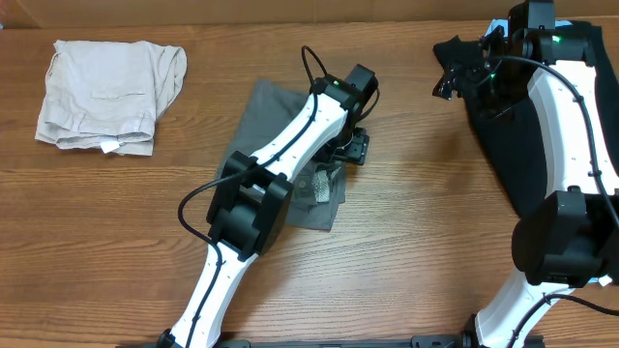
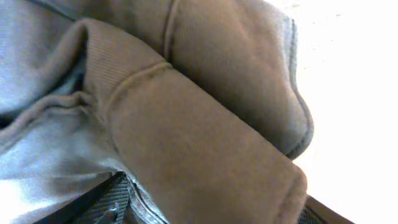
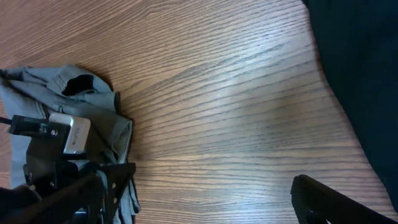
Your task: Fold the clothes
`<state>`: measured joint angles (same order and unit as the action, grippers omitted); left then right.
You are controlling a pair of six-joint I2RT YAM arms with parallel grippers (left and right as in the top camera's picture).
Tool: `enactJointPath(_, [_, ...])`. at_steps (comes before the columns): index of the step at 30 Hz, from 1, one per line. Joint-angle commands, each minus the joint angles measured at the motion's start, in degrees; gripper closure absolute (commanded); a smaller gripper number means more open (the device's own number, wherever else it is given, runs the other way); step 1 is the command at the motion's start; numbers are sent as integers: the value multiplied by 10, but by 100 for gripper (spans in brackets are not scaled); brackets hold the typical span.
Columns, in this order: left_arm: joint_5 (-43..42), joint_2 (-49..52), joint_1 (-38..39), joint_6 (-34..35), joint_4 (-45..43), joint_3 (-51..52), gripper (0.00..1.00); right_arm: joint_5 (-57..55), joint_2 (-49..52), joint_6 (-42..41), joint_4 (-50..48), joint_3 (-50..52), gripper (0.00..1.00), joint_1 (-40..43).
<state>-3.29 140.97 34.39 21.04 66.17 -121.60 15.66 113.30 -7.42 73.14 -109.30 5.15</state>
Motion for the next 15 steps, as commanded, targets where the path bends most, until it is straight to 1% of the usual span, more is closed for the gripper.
enactJointPath(1, [12, 22, 7, -2, -18, 42, 25, -2, -19, 4, 1, -9, 0, -1])
enactJointPath(3, [19, 22, 7, -2, -19, 50, 26, -2, -19, 4, 1, -9, 0, -1])
enactJointPath(5, [20, 22, 6, -2, -18, 55, 31, -2, -19, 4, 0, -9, 0, -1])
enactJointPath(7, [20, 22, 6, -2, -19, 58, 33, -2, -19, 4, 1, -9, 0, -1])
enactJointPath(10, [23, 22, 6, -2, -34, 70, 30, -2, -19, 4, 1, -9, 0, -1])
enactJointPath(15, [22, 22, 6, -2, -69, 114, 31, -2, -19, 4, 0, -9, 0, -1])
